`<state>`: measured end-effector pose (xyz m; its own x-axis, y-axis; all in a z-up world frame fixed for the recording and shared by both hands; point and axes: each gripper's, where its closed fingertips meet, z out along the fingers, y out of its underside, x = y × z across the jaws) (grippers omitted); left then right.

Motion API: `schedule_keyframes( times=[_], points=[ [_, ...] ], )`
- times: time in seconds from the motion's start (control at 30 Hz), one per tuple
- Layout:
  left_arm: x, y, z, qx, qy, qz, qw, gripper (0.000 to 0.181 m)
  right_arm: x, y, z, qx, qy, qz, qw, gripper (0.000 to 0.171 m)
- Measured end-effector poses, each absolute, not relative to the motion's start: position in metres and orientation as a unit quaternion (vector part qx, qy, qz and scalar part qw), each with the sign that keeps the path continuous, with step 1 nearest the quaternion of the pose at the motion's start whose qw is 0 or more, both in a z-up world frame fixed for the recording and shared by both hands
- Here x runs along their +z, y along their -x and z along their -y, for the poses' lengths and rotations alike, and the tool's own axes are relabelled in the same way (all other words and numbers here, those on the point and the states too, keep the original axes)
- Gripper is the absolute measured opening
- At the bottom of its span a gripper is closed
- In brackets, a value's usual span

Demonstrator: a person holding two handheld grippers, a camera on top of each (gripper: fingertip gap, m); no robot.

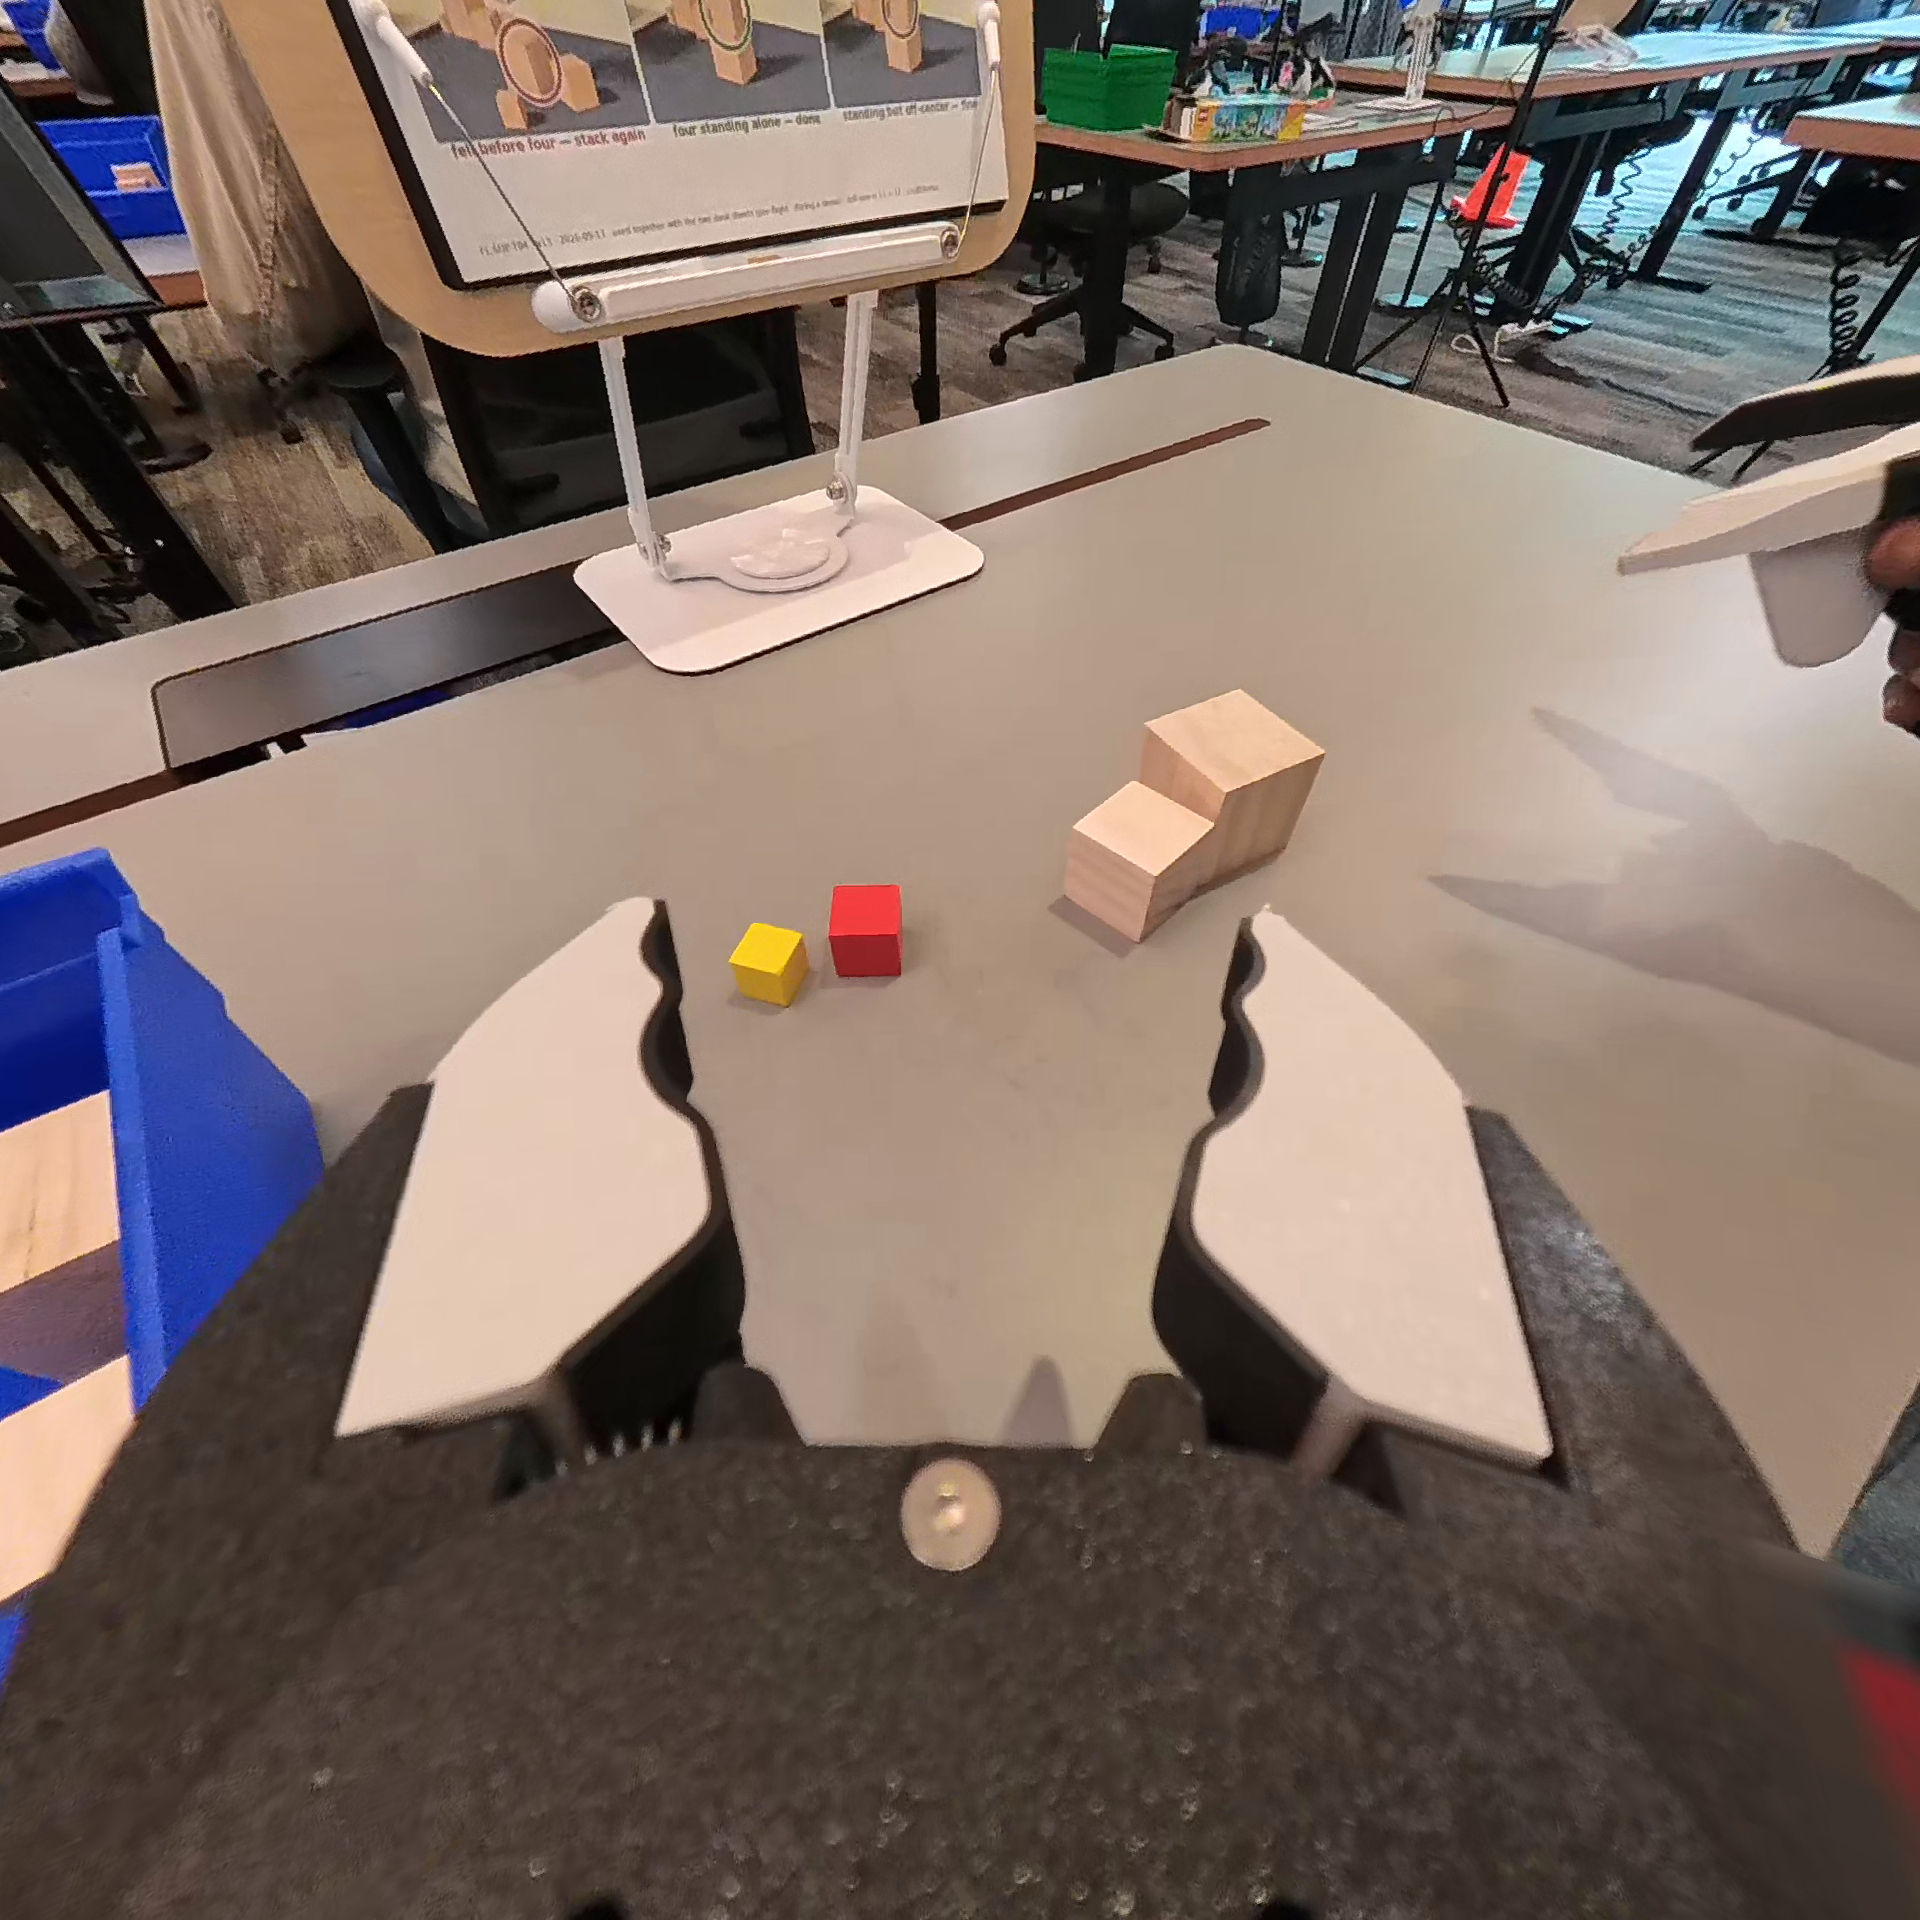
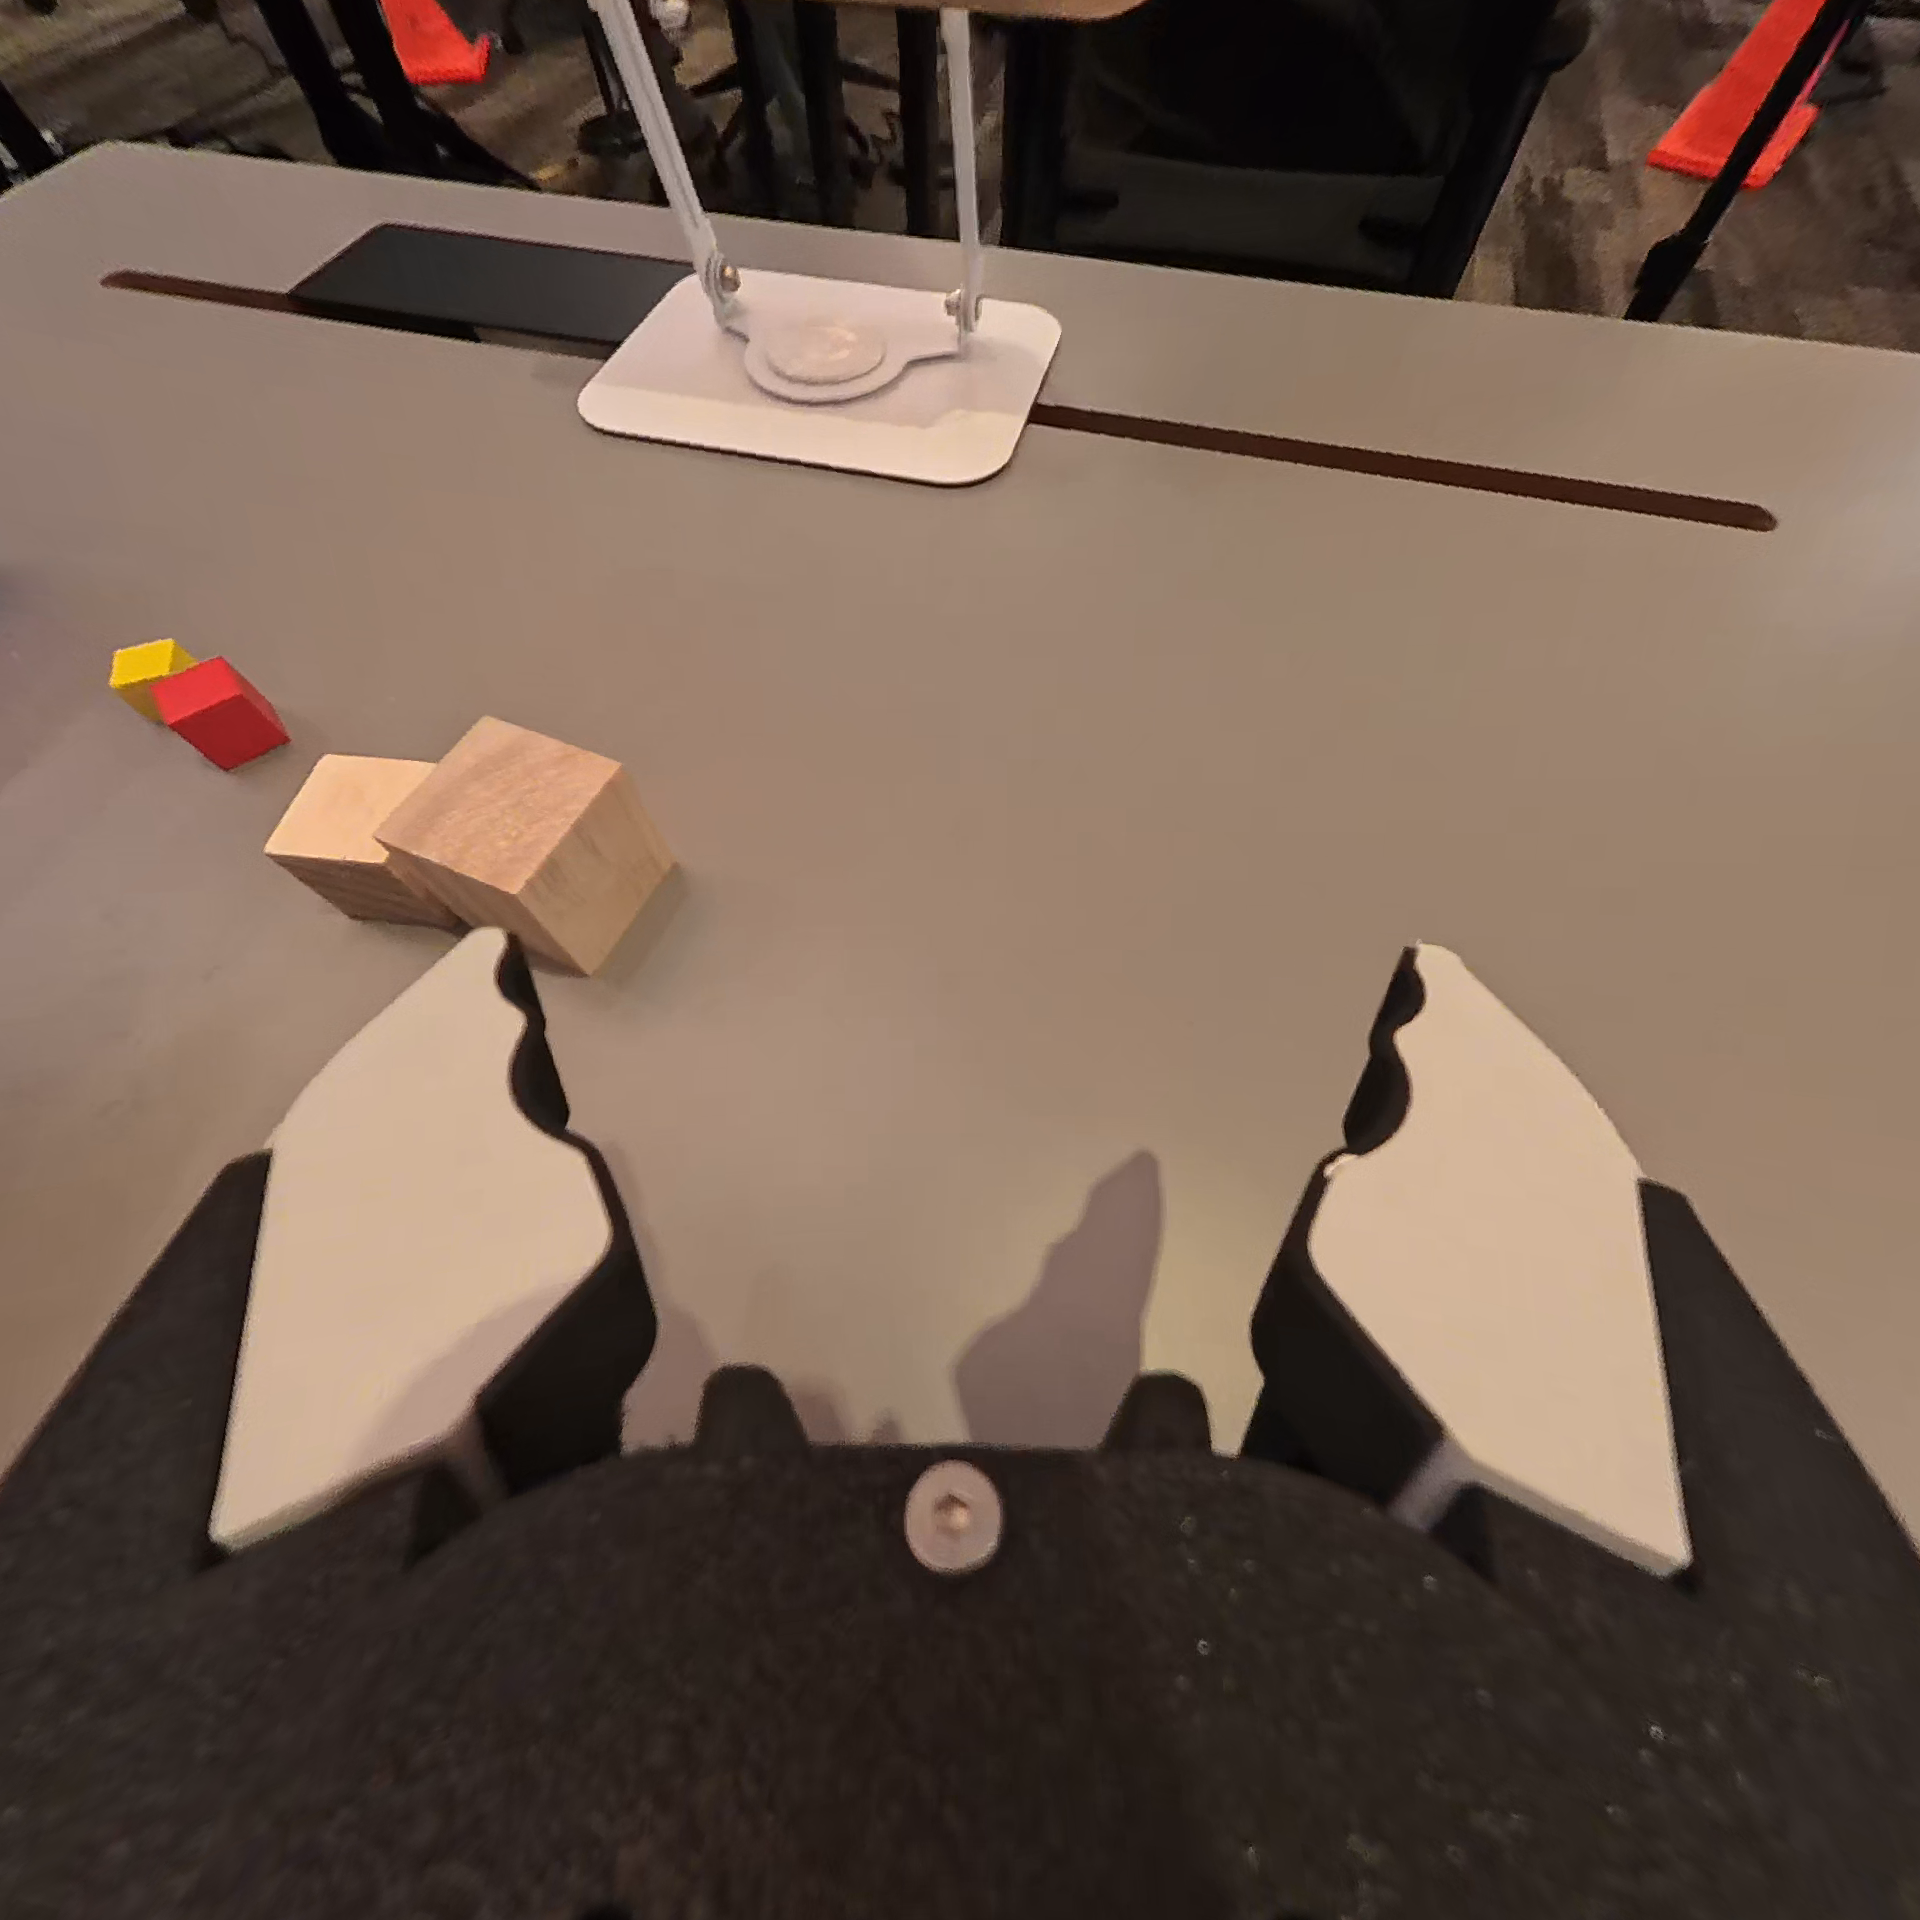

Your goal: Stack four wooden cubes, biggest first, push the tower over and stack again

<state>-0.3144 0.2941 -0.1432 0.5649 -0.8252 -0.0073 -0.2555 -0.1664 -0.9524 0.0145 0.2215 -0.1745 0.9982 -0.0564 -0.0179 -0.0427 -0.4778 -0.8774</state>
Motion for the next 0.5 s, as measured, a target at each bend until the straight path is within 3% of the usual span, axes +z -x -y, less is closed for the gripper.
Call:
schedule_keyframes(
  times=[0.5],
  points=[
    [-0.162, 0.3, -0.297, -0.263, 0.724, -0.382, 0.511, 0.102, -0.168, -0.042, -0.208, -0.005, 0.842, -0.035, 0.538, 0.146]
  ],
)
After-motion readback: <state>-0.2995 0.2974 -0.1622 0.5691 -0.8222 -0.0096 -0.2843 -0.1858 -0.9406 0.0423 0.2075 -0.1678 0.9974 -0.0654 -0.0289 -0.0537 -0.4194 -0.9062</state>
